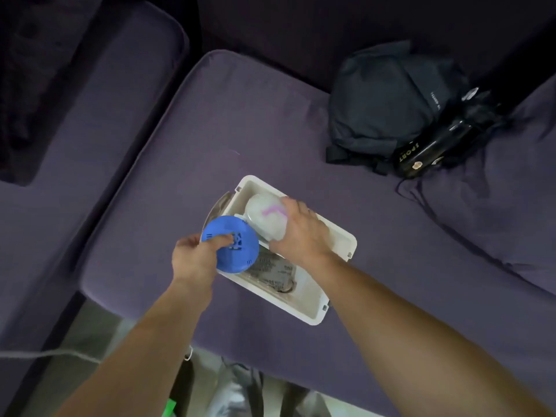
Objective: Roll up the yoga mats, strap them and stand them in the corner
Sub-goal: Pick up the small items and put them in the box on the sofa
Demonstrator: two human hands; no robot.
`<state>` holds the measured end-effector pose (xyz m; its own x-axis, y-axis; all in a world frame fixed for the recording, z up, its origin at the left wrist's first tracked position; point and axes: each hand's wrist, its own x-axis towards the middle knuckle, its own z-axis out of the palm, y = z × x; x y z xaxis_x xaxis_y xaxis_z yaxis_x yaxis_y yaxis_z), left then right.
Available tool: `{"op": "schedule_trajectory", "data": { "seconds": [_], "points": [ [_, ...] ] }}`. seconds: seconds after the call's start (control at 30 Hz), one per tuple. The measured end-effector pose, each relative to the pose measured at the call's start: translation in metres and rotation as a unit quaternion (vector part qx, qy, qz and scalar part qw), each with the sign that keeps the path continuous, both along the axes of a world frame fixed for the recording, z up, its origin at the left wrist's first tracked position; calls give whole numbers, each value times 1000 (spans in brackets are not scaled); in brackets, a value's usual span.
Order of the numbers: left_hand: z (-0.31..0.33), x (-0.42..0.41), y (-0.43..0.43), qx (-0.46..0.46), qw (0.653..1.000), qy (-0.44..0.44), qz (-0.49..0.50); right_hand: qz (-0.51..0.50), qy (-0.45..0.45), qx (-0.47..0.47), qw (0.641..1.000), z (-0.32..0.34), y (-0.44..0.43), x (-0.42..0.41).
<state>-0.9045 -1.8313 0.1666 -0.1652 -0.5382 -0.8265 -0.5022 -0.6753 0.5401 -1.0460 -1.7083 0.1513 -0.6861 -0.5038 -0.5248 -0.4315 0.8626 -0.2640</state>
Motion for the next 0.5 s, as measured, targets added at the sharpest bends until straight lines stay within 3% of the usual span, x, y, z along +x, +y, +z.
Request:
{"op": "schedule_trajectory", "data": {
  "seconds": [0.17, 0.27, 0.4, 0.5],
  "points": [
    [1, 8, -5, 13, 999, 27, 25, 64, 45, 25, 997, -21, -1, 0],
    [1, 13, -1, 31, 999, 27, 3, 59, 2, 0, 998, -12, 11, -3],
    [6, 20, 15, 28, 1000, 5, 1, -134, -27, -111, 984, 15, 48, 2],
    [11, 20, 37, 76, 996, -11, -37, -316, -69, -134, 937, 22, 94, 17]
  ]
}}
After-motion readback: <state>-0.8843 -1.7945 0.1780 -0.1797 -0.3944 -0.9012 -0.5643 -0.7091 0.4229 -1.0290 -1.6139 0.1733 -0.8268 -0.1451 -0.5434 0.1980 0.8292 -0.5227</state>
